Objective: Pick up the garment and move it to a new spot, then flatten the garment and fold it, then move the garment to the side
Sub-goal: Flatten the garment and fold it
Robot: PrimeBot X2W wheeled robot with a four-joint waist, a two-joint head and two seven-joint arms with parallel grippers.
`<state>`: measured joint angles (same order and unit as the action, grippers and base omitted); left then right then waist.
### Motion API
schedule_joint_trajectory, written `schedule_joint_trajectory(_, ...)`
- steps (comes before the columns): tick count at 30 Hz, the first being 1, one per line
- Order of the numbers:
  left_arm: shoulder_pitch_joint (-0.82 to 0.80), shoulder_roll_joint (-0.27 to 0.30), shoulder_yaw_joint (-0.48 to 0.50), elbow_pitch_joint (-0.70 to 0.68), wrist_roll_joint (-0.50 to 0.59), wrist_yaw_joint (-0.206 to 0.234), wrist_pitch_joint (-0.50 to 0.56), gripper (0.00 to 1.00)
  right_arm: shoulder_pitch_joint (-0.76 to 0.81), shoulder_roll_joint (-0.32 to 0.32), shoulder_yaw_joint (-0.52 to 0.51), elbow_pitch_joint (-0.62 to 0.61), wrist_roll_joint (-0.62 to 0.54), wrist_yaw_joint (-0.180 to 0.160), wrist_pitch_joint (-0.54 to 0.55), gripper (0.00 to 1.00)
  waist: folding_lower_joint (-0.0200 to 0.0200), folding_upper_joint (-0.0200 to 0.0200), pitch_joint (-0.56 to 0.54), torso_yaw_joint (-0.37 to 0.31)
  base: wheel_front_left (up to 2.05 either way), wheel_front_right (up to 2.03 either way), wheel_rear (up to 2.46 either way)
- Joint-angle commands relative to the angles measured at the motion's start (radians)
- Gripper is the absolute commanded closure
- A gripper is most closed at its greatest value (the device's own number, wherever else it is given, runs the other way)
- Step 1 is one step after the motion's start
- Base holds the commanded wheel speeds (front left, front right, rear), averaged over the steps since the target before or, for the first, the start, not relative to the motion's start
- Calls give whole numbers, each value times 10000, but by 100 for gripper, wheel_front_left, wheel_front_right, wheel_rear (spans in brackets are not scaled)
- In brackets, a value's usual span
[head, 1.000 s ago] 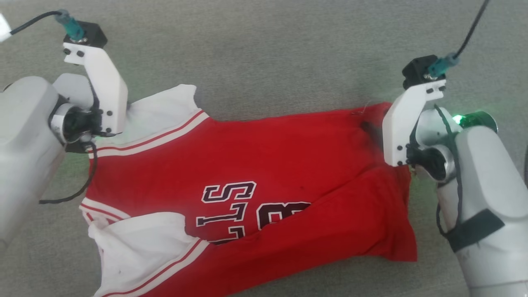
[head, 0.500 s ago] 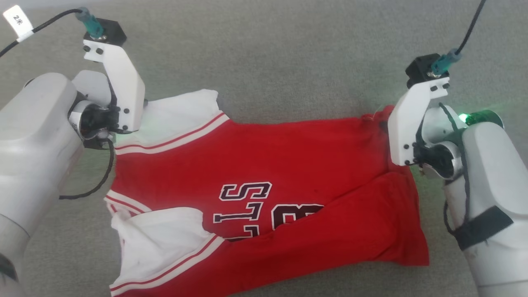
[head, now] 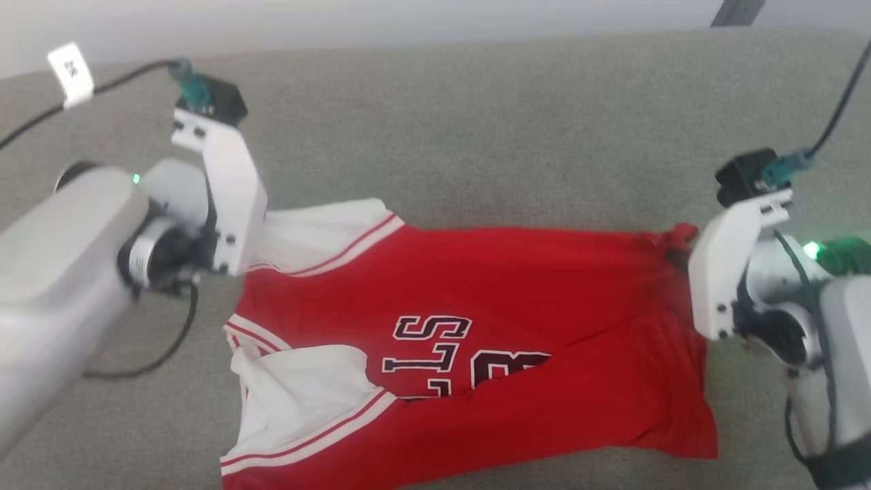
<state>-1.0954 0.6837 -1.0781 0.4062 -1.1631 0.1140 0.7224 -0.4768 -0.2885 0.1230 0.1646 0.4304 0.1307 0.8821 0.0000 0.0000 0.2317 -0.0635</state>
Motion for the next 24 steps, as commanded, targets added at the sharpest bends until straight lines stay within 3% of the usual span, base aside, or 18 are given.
schedule_joint_trajectory(1, 383, 339, 82, -657, -119, 392, 106, 100, 309, -102, -54, -272, 89, 3, 114, 100, 0, 0, -92, 62, 0, 0, 0)
schedule_joint_trajectory(5, 1341, 1467, 112, -3226, -419, 1663, 391, 100, 1064, -328, -193, -1023, 321, 1, 558, 100, 0, 0, -189, 123, 0, 0, 0)
schedule_joint_trajectory(6, 1341, 1467, 112, -3226, -419, 1663, 391, 100, 1064, -328, -193, -1023, 321, 1, 558, 100, 0, 0, -189, 123, 0, 0, 0)
schedule_joint_trajectory(8, 1785, 2011, 140, -4374, -448, 2282, 323, 100, 1442, -421, -272, -1320, 440, 1, 767, 100, 0, 0, -200, 137, 0, 0, 0)
schedule_joint_trajectory(9, 2357, 2374, 176, -5362, -627, 2842, 192, 100, 1772, -439, -399, -1530, 539, 1, 881, 100, 0, 0, -193, 161, 0, 0, 0)
schedule_joint_trajectory(11, 2875, 2653, 128, -5978, -804, 3263, 80, 100, 2075, -391, -492, -1602, 620, 1, 1012, 100, 0, 0, -178, 179, 0, 0, 0)
schedule_joint_trajectory(15, 3713, 2720, -10, -6325, -1122, 3530, -247, 100, 2424, -269, -540, -1429, 707, 3, 1069, 100, 0, 0, -134, 213, 0, 0, 0)
schedule_joint_trajectory(19, 4177, 2428, -55, -5731, -1228, 3180, -704, 100, 2364, -77, -480, -942, 622, 3, 885, 100, 0, 0, -112, 211, 0, 0, 0)
schedule_joint_trajectory(20, 4268, 2328, -33, -5483, -1332, 3087, -813, 93, 2279, -13, -486, -779, 590, 3, 816, 100, 0, 0, -117, 204, 0, 0, 0)
schedule_joint_trajectory(21, 4345, 2231, -7, -5255, -1412, 2985, -914, 79, 2200, 15, -452, -635, 528, 1, 770, 85, 0, 0, -124, 197, 0, 0, 0)
schedule_joint_trajectory(22, 4418, 2133, 27, -5012, -1499, 2885, -1018, 71, 2135, 36, -405, -490, 470, 3, 718, 57, 0, 0, -133, 189, 0, 0, 0)
schedule_joint_trajectory(23, 4465, 2042, 65, -4812, -1554, 2759, -1140, 51, 2057, 58, -326, -393, 439, 3, 635, 1, 0, 0, -145, 177, 0, 0, 0)
schedule_joint_trajectory(24, 4511, 1979, 133, -4604, -1608, 2668, -1293, 11, 2009, 86, -299, -272, 409, 3, 574, 0, 0, 0, -166, 165, 0, 0, 0)
